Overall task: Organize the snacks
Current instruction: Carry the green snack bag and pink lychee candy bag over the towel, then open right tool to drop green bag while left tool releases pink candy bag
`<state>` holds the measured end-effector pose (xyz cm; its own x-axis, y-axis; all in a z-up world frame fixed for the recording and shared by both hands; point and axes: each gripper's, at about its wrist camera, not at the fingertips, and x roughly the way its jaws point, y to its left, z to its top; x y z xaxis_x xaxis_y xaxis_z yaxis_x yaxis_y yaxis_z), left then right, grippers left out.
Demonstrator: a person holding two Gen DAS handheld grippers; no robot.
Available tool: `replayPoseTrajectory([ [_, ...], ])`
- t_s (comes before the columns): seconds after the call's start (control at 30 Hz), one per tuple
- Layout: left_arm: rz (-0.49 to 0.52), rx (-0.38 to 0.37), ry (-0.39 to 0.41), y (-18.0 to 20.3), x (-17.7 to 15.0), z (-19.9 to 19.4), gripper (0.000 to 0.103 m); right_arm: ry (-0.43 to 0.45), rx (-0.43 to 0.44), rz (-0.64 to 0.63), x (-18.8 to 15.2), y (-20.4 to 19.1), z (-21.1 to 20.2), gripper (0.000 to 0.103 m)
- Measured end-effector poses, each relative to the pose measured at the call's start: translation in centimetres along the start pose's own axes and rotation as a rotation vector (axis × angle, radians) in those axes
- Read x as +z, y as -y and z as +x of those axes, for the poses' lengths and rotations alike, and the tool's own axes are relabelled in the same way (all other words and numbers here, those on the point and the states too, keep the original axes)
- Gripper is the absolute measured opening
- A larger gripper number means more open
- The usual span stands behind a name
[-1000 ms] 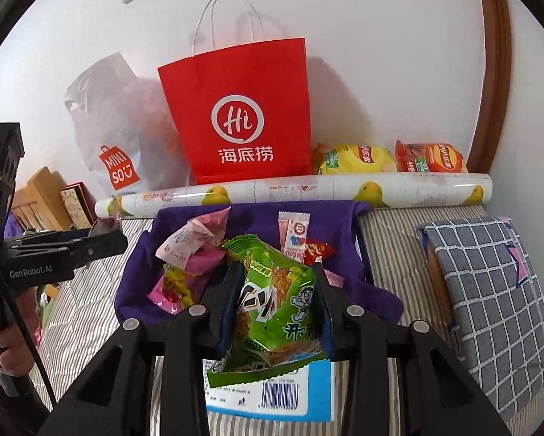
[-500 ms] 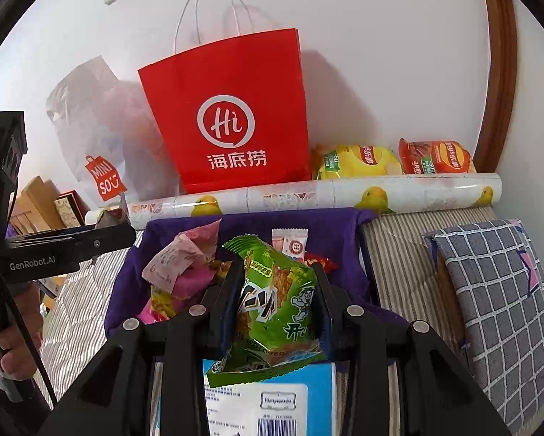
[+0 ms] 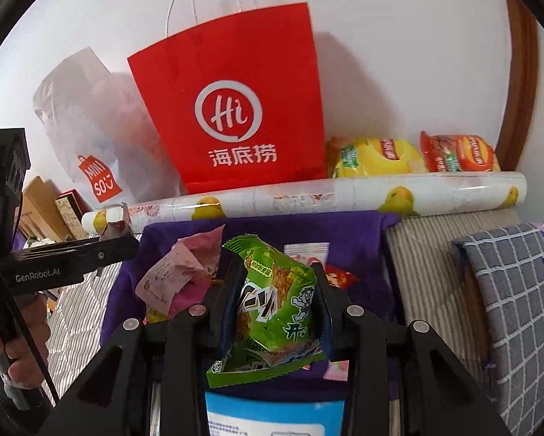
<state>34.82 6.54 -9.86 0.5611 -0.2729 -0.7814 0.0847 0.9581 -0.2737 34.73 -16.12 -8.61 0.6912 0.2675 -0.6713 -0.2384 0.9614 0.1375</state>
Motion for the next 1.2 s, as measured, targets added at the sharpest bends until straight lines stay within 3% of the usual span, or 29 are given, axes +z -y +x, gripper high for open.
replayPoseTrajectory([
  [0.5, -0.007, -0.042, -0.021, 0.3, -0.4, 0.9, 0.057, -0.167, -0.011, -0.003, -2.0, -0.1, 5.8, 0.037],
  [0.93, 0.005, -0.095, -0.04, 1.2, -0.7, 1.8, 0.057, -0.202, -0.01, -0.007, -2.4, 0.0, 6.8, 0.037],
  [1.2, 0.001, -0.114, -0.049, 1.3, -0.9, 1.9, 0.057, -0.202, -0.011, 0.008, -2.6, -0.1, 5.9, 0.047],
])
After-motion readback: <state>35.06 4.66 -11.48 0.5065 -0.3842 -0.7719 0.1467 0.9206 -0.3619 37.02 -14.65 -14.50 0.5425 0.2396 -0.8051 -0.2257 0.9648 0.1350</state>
